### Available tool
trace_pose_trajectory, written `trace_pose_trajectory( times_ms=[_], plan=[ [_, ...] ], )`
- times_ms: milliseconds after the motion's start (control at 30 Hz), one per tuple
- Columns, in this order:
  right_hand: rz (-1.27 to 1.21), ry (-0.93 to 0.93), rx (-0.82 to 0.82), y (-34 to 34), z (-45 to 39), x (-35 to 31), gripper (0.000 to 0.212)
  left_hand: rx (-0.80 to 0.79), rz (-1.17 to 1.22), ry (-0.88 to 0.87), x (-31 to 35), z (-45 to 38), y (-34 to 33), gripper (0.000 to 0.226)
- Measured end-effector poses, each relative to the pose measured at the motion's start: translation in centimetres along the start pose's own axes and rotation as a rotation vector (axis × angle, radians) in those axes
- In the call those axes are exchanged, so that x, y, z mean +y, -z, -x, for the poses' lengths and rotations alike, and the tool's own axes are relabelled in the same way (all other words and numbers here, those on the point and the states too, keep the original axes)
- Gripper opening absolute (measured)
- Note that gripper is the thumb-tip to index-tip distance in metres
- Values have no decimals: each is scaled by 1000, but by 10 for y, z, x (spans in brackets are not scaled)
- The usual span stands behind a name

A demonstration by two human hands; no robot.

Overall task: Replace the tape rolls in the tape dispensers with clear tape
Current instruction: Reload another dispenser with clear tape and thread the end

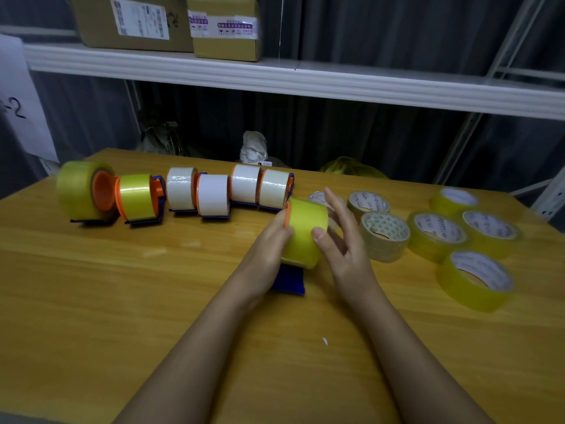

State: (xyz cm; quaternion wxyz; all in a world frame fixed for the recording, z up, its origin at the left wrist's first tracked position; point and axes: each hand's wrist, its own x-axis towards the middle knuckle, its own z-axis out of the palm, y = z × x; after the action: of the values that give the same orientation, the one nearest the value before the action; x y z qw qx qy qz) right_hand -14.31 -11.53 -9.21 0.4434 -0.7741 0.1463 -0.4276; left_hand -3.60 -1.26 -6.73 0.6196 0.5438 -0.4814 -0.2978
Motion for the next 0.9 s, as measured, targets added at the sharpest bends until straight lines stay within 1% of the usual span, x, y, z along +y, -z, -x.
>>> trace_pose_trajectory(
  times_ms=[67,100,167,267,467,733,900],
  plan=[
    [140,145,120,1,-1,-3,47,-35,-38,8,-2,3,-2,52],
    [216,225,167,2,-2,-5,38,-54,-63,10,-4,4,-3,58],
    [344,352,225,4,-3,-7,23,-93,-128,-9,-4,5,-5,58],
    [430,431,238,8,-4,-6,14,-106,-201,-17,-4,3,-5,53],
    [446,448,183,15,-3,-4,16,-88,-182,-9,-4,4,-6,50],
    [463,437,190,13,-2,3,13,-74,-291,14,-12,-1,-2,47],
    [436,347,298,16,-5,4,17,-107,-319,23,-15,1,-7,51]
  ],
)
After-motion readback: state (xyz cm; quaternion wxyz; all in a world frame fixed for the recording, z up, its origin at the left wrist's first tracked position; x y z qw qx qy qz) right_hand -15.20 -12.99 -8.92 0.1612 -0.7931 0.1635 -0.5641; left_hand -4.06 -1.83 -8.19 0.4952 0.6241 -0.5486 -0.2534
